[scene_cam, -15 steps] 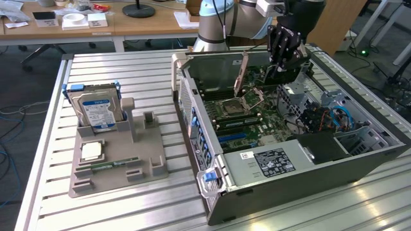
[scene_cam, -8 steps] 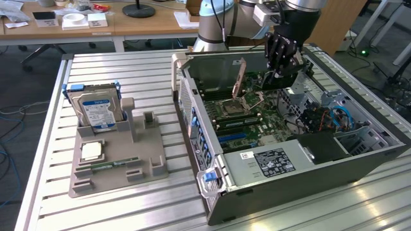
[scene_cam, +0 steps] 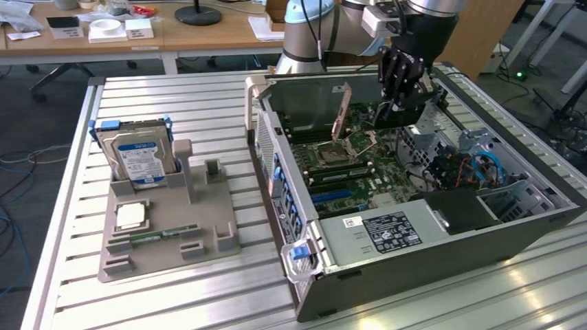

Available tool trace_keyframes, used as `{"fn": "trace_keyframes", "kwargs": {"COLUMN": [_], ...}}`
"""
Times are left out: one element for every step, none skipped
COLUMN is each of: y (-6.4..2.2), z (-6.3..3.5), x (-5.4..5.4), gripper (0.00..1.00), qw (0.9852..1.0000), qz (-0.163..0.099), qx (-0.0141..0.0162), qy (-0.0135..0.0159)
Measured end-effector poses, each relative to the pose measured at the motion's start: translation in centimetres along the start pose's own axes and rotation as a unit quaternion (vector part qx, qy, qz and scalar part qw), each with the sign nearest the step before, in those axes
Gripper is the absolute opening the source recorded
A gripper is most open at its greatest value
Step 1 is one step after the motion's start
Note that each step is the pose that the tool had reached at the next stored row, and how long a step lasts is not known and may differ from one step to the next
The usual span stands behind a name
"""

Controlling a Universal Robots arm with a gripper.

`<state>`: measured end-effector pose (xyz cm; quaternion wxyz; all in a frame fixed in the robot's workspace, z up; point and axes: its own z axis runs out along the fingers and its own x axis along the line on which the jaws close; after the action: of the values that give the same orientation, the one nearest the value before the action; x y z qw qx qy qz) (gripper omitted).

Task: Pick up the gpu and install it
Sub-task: 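Insert the gpu into the slot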

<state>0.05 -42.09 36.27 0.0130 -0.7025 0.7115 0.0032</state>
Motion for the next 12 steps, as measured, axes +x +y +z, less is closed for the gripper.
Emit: {"fn": "trace_keyframes", "kwargs": {"y": [0.0, 0.01, 0.03, 0.11, 0.22, 0.37, 0.54, 0.72, 0.95, 1.12, 1.18, 1.19], "z": [0.0, 0.0, 0.0, 0.0, 0.0, 0.0, 0.0, 0.0, 0.0, 0.0, 0.0, 0.0], "x": [0.0, 0.0, 0.0, 0.0, 0.0, 0.0, 0.0, 0.0, 0.0, 0.0, 0.0, 0.0], "gripper": [0.26, 0.26, 0.26, 0.26, 0.26, 0.26, 0.26, 0.26, 0.26, 0.26, 0.26, 0.26], "qw": [1.0, 1.0, 1.0, 1.0, 1.0, 1.0, 1.0, 1.0, 1.0, 1.0, 1.0, 1.0], "qz": [0.0, 0.0, 0.0, 0.0, 0.0, 0.0, 0.0, 0.0, 0.0, 0.0, 0.0, 0.0], "qx": [0.0, 0.0, 0.0, 0.0, 0.0, 0.0, 0.0, 0.0, 0.0, 0.0001, 0.0, 0.0], "qy": [0.0, 0.0, 0.0, 0.0, 0.0, 0.0, 0.0, -0.0001, -0.0001, -0.0001, -0.0001, 0.0]}}
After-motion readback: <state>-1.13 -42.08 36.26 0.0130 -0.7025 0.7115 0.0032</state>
